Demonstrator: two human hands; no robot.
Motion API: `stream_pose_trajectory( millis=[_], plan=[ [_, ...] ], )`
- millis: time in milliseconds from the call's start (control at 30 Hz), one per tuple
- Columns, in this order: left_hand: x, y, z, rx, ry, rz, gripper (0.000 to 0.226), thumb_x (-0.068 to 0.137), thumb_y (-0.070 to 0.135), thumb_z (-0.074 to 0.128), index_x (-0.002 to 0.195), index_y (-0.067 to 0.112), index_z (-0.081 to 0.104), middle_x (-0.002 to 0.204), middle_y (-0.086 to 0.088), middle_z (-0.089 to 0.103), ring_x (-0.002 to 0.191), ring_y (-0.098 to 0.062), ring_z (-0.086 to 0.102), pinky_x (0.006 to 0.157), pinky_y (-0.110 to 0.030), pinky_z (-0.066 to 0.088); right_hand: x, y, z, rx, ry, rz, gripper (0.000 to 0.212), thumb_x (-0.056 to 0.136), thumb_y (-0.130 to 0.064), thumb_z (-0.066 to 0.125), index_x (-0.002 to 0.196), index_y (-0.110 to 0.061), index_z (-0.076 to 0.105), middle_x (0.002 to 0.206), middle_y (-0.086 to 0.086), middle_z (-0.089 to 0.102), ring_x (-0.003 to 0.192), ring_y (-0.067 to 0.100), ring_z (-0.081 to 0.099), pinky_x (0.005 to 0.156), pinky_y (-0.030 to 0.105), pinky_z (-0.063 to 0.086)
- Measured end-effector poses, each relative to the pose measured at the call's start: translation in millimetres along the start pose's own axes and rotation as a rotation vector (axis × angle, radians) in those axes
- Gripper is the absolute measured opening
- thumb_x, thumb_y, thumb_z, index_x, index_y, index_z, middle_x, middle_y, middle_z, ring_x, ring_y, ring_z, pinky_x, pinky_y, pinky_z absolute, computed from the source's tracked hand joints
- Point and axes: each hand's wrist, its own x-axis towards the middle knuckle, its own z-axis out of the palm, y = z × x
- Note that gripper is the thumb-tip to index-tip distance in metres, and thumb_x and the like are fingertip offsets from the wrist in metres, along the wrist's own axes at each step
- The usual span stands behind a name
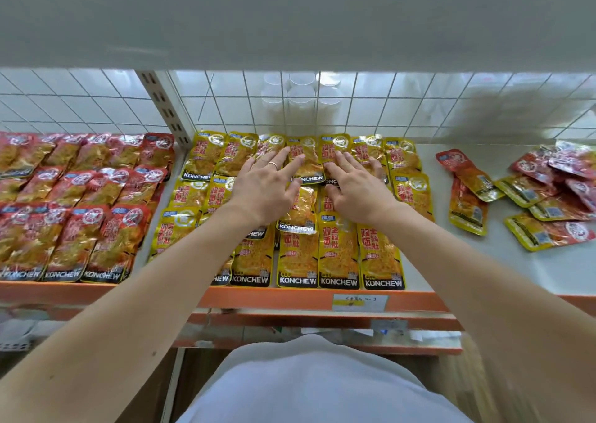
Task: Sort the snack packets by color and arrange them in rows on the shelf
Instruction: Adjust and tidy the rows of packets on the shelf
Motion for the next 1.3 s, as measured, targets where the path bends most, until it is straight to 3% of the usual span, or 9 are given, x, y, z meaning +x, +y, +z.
stream_pose_trajectory(
  millis=[100, 400, 500, 633, 767, 900, 1067, 1200, 1300],
  plan=[
    [7, 8, -1, 0.075, -0.057, 0.061, 0.052, 0.105, 0.056, 0.023, 0.156, 0.046, 0.023, 0.169, 0.008, 0.007, 0.155, -0.02, 0.01, 0.125, -0.049, 0.003, 1, 1, 0, 0.009, 0.006, -0.005, 0.05, 0.104, -0.034, 0.038, 0.152, -0.022, 0.031, 0.167, 0.004, 0.009, 0.154, 0.017, 0.004, 0.121, 0.054, -0.007],
    [10, 7, 2, 0.058, -0.076, 0.047, 0.053, 0.105, 0.055, 0.024, 0.155, 0.039, 0.029, 0.168, 0.011, 0.006, 0.155, -0.014, 0.007, 0.124, -0.051, 0.0, 4, 3, -3, 0.013, -0.008, -0.016, 0.053, 0.104, -0.032, 0.04, 0.154, -0.022, 0.026, 0.167, 0.004, 0.009, 0.154, 0.017, 0.004, 0.121, 0.055, -0.005],
    [0, 6, 3, -0.021, 0.008, 0.076, 0.053, 0.105, 0.052, 0.031, 0.156, 0.036, 0.03, 0.168, 0.009, 0.012, 0.155, -0.014, 0.01, 0.125, -0.047, 0.001, -1, 4, -4, 0.045, 0.041, -0.039, 0.052, 0.103, -0.032, 0.041, 0.153, -0.023, 0.03, 0.167, 0.003, 0.011, 0.154, 0.016, 0.005, 0.12, 0.054, -0.004],
    [-39, 0, 4, -0.162, 0.121, 0.106, 0.064, 0.093, 0.061, 0.03, 0.15, 0.035, 0.044, 0.164, 0.009, 0.026, 0.152, -0.014, 0.021, 0.123, -0.046, 0.011, -32, 6, -2, 0.135, 0.139, -0.097, 0.051, 0.102, -0.036, 0.046, 0.15, -0.024, 0.038, 0.166, -0.002, 0.016, 0.153, 0.013, 0.01, 0.12, 0.052, -0.003],
    [-68, 7, 22, -0.098, 0.008, 0.059, 0.078, 0.088, 0.067, 0.008, 0.158, 0.034, 0.024, 0.168, 0.012, 0.008, 0.155, -0.013, 0.004, 0.125, -0.043, 0.001, -59, 3, 11, 0.133, 0.131, -0.163, 0.05, 0.1, -0.043, 0.047, 0.147, -0.029, 0.042, 0.166, -0.006, 0.018, 0.153, 0.01, 0.011, 0.119, 0.051, -0.002],
    [-66, 20, 33, -0.046, -0.02, -0.044, 0.077, 0.089, 0.062, -0.003, 0.16, 0.035, 0.008, 0.168, 0.013, -0.003, 0.155, -0.013, -0.005, 0.125, -0.043, -0.007, -67, -3, 21, 0.124, 0.072, -0.181, 0.052, 0.101, -0.045, 0.045, 0.15, -0.03, 0.039, 0.166, -0.007, 0.017, 0.153, 0.01, 0.009, 0.119, 0.052, -0.003],
    [-63, 25, 30, -0.077, -0.041, -0.087, 0.068, 0.093, 0.047, 0.013, 0.16, 0.035, 0.01, 0.168, 0.012, -0.001, 0.155, -0.012, -0.004, 0.124, -0.042, -0.008, -69, -1, 22, 0.168, 0.06, -0.182, 0.052, 0.102, -0.044, 0.044, 0.151, -0.029, 0.037, 0.166, -0.007, 0.018, 0.153, 0.009, 0.007, 0.12, 0.053, -0.003],
    [-64, 24, 26, -0.064, -0.023, -0.051, 0.068, 0.094, 0.045, 0.009, 0.16, 0.03, 0.013, 0.168, 0.012, 0.004, 0.155, -0.009, 0.0, 0.125, -0.043, -0.005, -70, 5, 11, 0.193, 0.096, -0.205, 0.049, 0.102, -0.043, 0.045, 0.149, -0.03, 0.041, 0.165, -0.007, 0.02, 0.153, 0.009, 0.009, 0.118, 0.052, -0.004],
    [-71, 35, 21, -0.103, 0.083, -0.055, 0.07, 0.094, 0.049, 0.009, 0.16, 0.027, 0.021, 0.167, 0.01, 0.013, 0.155, -0.011, 0.008, 0.126, -0.044, 0.0, -75, 15, 4, 0.215, 0.138, -0.213, 0.048, 0.101, -0.041, 0.047, 0.148, -0.029, 0.043, 0.165, -0.006, 0.021, 0.153, 0.01, 0.011, 0.118, 0.052, -0.002]
  ],
)
